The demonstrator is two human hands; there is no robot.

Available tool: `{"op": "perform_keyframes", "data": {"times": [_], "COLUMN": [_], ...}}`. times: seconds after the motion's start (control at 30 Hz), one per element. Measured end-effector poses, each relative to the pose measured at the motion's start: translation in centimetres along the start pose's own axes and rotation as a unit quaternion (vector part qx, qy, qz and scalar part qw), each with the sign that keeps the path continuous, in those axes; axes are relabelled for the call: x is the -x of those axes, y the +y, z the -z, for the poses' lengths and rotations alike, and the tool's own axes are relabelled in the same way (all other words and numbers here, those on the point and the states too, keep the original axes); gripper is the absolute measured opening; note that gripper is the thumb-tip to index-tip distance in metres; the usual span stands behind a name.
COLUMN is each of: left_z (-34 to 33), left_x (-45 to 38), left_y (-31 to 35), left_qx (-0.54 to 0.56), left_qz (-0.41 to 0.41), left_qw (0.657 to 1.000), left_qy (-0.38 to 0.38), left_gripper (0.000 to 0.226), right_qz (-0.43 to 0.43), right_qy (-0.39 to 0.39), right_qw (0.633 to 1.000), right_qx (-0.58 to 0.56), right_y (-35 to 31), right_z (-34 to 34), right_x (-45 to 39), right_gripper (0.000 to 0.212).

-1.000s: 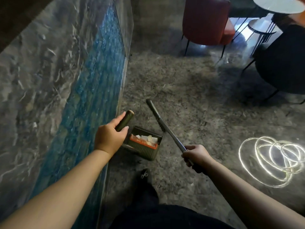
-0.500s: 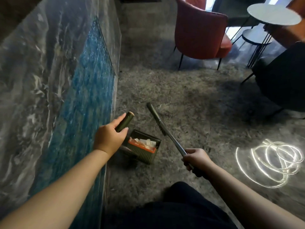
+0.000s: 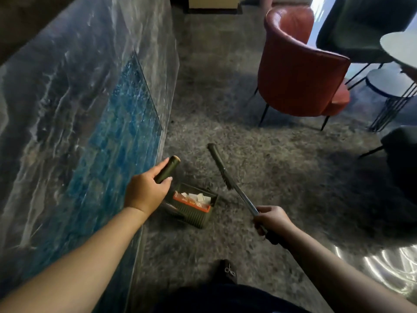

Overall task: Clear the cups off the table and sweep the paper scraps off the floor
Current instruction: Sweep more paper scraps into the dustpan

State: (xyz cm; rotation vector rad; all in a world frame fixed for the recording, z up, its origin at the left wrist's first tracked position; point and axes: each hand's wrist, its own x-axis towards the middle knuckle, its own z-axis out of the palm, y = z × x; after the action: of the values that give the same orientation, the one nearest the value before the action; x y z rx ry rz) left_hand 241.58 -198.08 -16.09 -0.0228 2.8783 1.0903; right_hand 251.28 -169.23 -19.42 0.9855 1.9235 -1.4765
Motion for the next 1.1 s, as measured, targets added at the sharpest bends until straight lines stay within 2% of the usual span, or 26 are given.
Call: {"op": "perform_keyframes", "data": {"times": [0.33, 0.73, 0.93, 1.1], "left_z": [-0.3, -1.1, -3.9, -5.2], "left_x": [-22.8, -50.5, -64.6, -75.5], "left_y": [2.2, 6.6, 10.1, 13.1], "left_qx": [0.022, -0.013, -0.036, -0.044], "left_qz": [-0.002, -0.044, -0.016, -0.012], "left_qw": [0.999, 0.999, 0.999, 0.999], "left_qy": [0.025, -0.014, -0.015, -0.019], "left_gripper": [0.052, 0.052, 0.050, 0.052], "right_qz": [0.012, 0.008, 0.011, 0.006], "right_qy": [0.011, 0.028, 0.029, 0.016], "right_qw": [1.000, 0.998, 0.999, 1.000], "right_qx": [-0.006, -0.050, -0.042, -0.018], "right_y": [-18.6, -38.6, -49.4, -59.0], "right_z": [1.6, 2.6, 6.1, 10.2], "right_x": [-15.0, -29.6, -40.4, -47.7], "right_gripper": [0.023, 0.017, 0.023, 0.016]}}
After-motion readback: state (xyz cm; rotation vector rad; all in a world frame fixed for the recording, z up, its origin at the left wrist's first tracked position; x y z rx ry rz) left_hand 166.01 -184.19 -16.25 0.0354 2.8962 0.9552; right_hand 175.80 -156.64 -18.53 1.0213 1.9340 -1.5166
